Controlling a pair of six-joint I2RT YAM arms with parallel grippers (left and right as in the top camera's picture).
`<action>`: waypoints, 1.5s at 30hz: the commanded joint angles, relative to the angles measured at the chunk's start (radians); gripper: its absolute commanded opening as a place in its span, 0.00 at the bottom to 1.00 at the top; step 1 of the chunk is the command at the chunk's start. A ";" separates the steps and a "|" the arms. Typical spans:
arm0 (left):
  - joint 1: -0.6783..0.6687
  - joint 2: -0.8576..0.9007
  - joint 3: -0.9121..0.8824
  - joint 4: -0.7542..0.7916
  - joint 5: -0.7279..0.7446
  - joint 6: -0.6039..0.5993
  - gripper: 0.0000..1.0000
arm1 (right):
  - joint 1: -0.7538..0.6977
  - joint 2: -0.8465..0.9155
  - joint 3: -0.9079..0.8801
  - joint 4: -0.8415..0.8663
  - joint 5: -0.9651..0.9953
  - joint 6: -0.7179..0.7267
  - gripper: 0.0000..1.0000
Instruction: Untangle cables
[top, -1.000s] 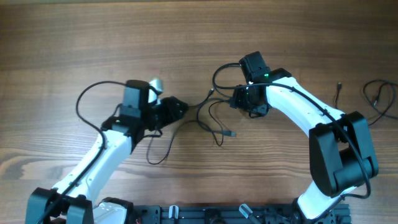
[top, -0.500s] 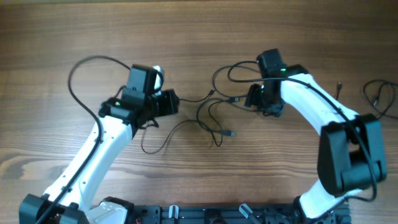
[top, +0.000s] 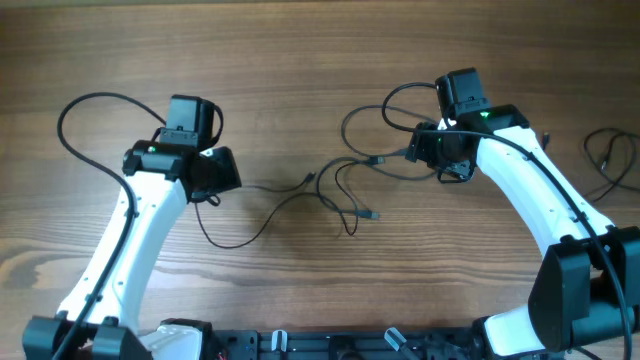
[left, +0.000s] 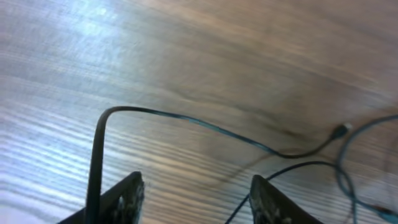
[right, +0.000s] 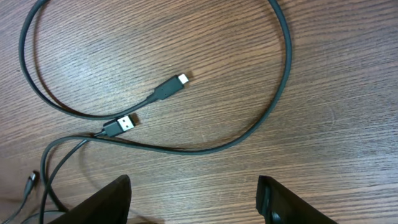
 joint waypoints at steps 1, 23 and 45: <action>0.005 0.065 0.010 -0.027 0.014 0.013 0.63 | -0.004 -0.019 0.007 -0.006 0.003 -0.020 0.67; 0.005 0.217 0.149 -0.384 -0.193 -0.044 0.76 | -0.004 -0.019 0.007 -0.012 0.002 -0.020 0.67; 0.004 0.219 0.351 -0.279 0.501 0.481 0.75 | -0.004 -0.019 0.007 -0.018 0.002 -0.019 0.68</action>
